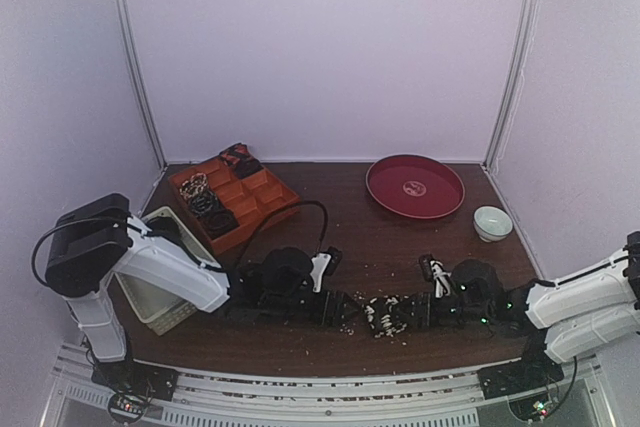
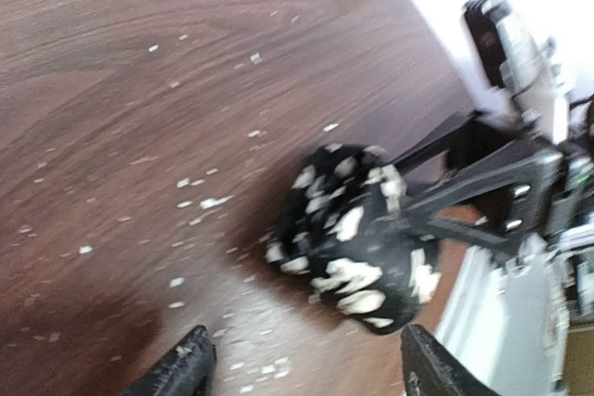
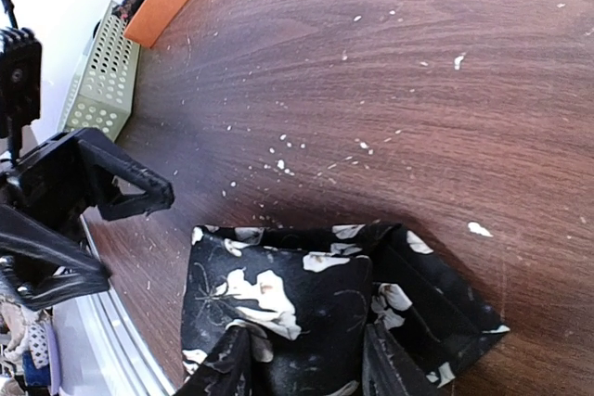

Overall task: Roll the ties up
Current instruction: Pick up the tie from the center of the board.

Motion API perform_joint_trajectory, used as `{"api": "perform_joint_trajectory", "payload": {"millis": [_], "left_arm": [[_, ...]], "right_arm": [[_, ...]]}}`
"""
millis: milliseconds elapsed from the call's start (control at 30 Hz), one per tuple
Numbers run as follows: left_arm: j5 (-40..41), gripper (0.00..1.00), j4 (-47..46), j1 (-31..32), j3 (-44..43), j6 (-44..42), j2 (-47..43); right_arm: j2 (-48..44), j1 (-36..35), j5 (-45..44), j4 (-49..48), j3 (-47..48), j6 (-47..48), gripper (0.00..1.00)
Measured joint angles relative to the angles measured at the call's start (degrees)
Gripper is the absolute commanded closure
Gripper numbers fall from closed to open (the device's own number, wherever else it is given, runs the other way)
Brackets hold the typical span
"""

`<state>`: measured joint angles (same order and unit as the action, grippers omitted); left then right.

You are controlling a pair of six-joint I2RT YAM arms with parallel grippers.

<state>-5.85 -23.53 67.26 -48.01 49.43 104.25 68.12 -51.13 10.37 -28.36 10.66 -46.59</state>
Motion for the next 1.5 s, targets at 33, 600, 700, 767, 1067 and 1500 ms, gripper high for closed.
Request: {"api": "perform_joint_trajectory", "payload": {"millis": [33, 600, 700, 767, 1067, 1500], "left_arm": [[-0.5, 0.29, -1.2, 0.0, 0.0, 1.0, 0.0], [1.0, 0.29, -6.5, 0.1, 6.1, 15.6, -0.7], [1.0, 0.29, -7.9, 0.6, 6.1, 17.7, -0.4], [0.7, 0.29, -9.8, 1.0, 5.1, 18.9, 1.2], [-2.1, 0.29, -16.2, 1.5, -1.9, 21.1, 11.2], [-2.3, 0.47, -18.3, 2.1, -5.7, 25.3, 15.1]], "right_arm": [[-0.1, 0.2, 0.0, -0.7, -0.5, -0.3, 0.6], [3.8, -1.1, 2.2, -7.8, -1.5, -5.3, 0.64], [4.1, -1.3, 1.4, -8.2, -1.5, -6.4, 0.64], [3.5, -1.5, 0.5, -7.9, -1.7, -6.6, 0.64], [1.5, -1.5, -0.7, -6.8, -2.9, -6.2, 0.64], [1.0, -1.6, -2.0, -8.5, -4.6, -7.4, 0.67]]}}
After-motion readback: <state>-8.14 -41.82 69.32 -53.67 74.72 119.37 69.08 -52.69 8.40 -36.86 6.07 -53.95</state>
